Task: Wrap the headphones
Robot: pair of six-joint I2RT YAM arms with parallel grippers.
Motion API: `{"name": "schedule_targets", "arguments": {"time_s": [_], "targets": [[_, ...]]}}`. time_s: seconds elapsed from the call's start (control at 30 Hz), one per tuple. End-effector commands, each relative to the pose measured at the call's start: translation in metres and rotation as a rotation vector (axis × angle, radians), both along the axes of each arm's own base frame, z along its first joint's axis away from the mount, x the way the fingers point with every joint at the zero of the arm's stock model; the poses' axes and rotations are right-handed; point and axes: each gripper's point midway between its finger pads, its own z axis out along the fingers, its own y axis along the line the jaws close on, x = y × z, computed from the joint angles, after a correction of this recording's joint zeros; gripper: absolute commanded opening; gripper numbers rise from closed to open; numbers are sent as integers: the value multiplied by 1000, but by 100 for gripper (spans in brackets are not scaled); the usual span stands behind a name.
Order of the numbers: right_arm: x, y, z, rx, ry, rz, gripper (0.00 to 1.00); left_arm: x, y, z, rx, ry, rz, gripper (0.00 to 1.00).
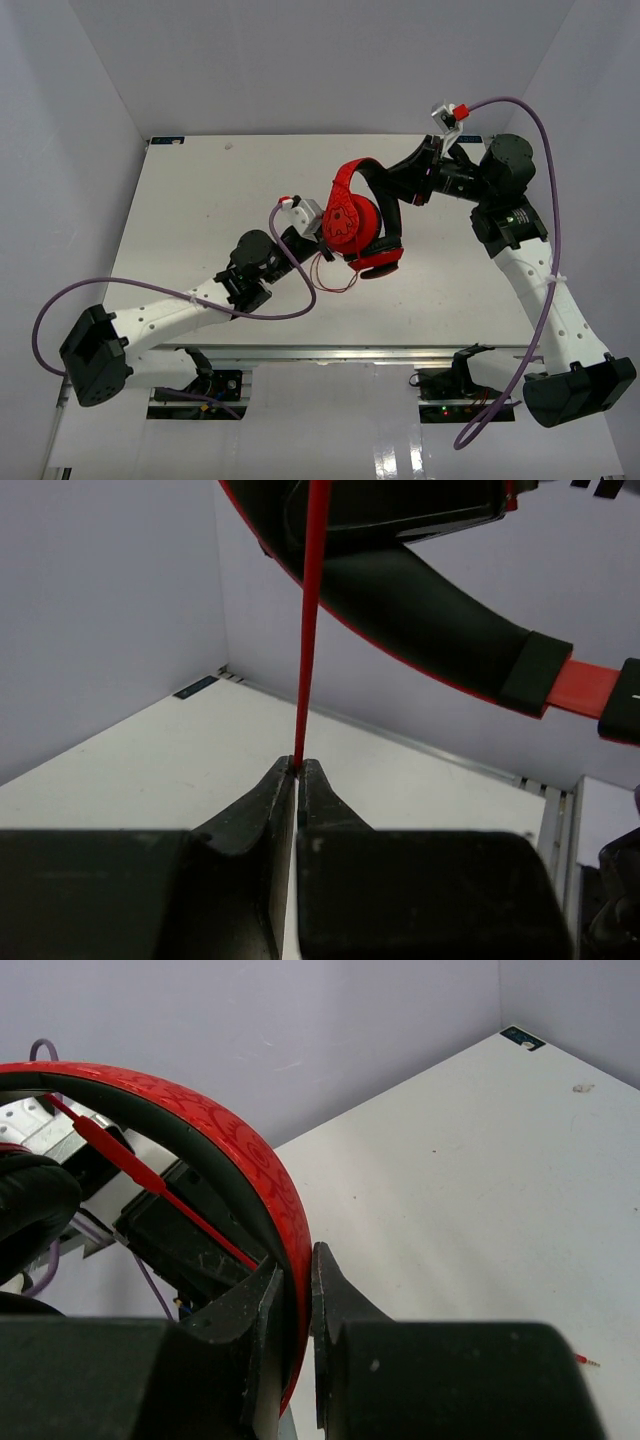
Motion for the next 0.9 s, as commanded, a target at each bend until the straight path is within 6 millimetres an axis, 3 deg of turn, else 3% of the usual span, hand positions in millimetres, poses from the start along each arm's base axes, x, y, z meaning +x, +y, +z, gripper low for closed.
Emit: {"name": "schedule_targets", "arguments": {"time_s": [0.0, 0.3, 0.67, 0.87], "targets": [[-8, -6, 43, 93, -35, -26, 8, -8, -16, -13, -105, 45, -110, 17], [7, -11, 40, 98, -4, -72, 8, -23, -25, -27, -155, 72, -216, 27], [29, -25, 48, 142, 118, -199, 8, -21, -32, -73, -110, 152, -229, 22], [59, -39, 43, 182, 246, -345, 8, -25, -36, -105, -108, 223, -255, 18]]}}
